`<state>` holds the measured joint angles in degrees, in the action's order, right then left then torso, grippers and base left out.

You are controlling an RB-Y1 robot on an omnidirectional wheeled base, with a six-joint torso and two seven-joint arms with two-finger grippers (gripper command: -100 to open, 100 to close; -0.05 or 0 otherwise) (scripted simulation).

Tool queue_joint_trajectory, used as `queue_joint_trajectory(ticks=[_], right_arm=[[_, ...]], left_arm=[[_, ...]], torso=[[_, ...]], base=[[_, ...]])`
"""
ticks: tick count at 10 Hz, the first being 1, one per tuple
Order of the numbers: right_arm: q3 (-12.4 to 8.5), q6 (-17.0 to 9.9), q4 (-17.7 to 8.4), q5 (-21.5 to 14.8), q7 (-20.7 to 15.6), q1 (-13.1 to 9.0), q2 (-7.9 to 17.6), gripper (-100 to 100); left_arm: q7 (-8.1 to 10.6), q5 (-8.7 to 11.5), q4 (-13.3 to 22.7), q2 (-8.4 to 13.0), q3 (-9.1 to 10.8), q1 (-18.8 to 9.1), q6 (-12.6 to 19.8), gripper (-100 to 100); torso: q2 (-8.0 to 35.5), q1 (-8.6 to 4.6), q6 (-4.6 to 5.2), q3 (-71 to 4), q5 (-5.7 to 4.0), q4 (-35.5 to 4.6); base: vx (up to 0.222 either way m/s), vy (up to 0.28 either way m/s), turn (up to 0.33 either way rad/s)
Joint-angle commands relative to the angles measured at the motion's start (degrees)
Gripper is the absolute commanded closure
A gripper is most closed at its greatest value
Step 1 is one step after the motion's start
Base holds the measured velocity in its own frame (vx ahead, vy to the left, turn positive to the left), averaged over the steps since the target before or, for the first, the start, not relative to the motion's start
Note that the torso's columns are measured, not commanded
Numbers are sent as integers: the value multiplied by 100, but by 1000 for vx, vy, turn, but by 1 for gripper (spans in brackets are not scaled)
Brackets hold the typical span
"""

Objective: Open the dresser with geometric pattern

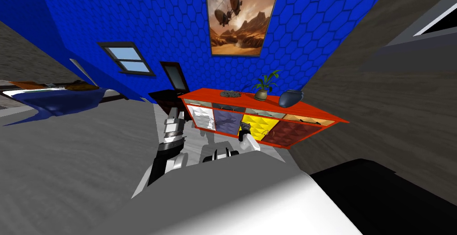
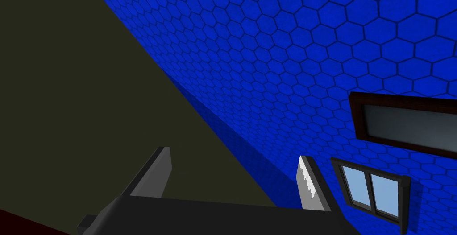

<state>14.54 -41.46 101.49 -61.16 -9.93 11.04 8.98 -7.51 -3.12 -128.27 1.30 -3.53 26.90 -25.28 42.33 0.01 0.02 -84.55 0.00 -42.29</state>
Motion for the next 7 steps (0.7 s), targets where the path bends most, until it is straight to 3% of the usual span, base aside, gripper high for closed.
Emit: queue_joint_trajectory(ticks=[1, 2, 3, 5, 6, 7], right_arm=[[107, -444, -265, -442, -123, -76, -10, -100], [107, -484, -265, -540, -123, -76, -10, -100], [199, -734, -512, -748, -241, -141, -11, -100], [199, -889, -520, -989, -241, -141, -11, -100], [285, -1132, -774, -1199, -357, -197, -12, -100], [285, -1276, -774, -1358, -357, -197, -12, -100]], left_arm=[[0, 0, 0, 0, -1, -1, 0, 0], [0, 0, 0, 0, 0, 0, 0, 0], [0, 0, 0, 0, 0, 0, 0, 0], [0, 0, 0, 0, 0, 0, 0, 0], [0, 0, 0, 0, 0, 0, 0, 0], [0, 0, 0, 0, -1, -1, 0, 0]], torso=[[-5, 1, -6, -2, 0, 1], [-7, -1, 0, -4, 0, 2], [-1, -1, 0, -1, 0, 0], [-6, -4, 0, -3, -1, 2], [0, 1, 0, 0, 0, 0], [-6, 2, -6, -2, 0, 1]], base=[[48, -19, 107], [27, -12, -18], [41, -19, 185], [36, -20, 47], [44, -13, 209], [48, -24, 96]])
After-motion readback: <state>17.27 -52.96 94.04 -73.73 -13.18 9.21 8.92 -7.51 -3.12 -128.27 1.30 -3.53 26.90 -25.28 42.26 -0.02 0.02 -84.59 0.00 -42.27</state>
